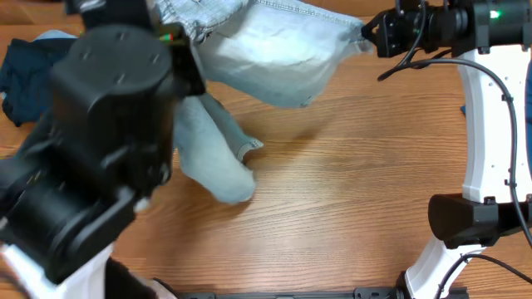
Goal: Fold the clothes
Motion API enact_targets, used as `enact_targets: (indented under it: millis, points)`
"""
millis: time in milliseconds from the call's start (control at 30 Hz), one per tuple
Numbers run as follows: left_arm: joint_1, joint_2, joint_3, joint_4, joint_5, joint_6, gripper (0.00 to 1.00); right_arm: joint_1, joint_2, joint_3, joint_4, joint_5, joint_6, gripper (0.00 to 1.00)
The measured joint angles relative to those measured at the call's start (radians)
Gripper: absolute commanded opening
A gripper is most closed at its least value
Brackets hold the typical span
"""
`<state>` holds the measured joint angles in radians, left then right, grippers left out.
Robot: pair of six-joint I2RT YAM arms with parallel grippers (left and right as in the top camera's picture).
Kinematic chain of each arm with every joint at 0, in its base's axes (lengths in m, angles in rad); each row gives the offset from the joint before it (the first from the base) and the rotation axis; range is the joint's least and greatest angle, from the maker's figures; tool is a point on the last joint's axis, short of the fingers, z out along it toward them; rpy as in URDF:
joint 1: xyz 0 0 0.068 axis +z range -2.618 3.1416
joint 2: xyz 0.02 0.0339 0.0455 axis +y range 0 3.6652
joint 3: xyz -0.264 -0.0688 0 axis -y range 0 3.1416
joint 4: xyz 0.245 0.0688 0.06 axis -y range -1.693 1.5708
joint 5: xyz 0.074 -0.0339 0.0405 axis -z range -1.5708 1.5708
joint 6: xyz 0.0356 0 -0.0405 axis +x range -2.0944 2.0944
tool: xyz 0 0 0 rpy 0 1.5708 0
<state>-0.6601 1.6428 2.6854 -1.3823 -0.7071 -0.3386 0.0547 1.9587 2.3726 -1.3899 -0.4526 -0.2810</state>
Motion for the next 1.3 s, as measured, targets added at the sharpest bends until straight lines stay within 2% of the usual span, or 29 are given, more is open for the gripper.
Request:
enact_targets:
  millis: [333, 567, 767, 1000, 1167, 1300]
  points:
    - [0.191, 0.212, 0.000, 0.037, 0.227, -0.003, 0.04, 0.000, 0.000, 0.000, 0.100, 0.140, 0.018, 0.04]
    - [0.297, 0.292, -0.003, 0.306, 0.502, 0.001, 0.04, -0.003, 0.000, 0.000, 0.179, 0.245, 0.027, 0.04]
    - [0.300, 0.295, -0.007, 0.532, 0.670, -0.003, 0.04, -0.065, 0.000, 0.000, 0.224, 0.283, 0.051, 0.04]
    - [0.299, 0.299, -0.007, 0.710, 0.804, -0.007, 0.04, -0.181, 0.000, 0.000, 0.229, 0.300, 0.067, 0.04]
    - [0.295, 0.351, 0.001, 0.775, 0.878, -0.007, 0.04, -0.194, 0.000, 0.000, 0.228, 0.325, 0.067, 0.04]
    - [0.295, 0.435, 0.001, 0.746, 0.910, -0.004, 0.04, -0.192, 0.000, 0.000, 0.229, 0.362, 0.067, 0.04]
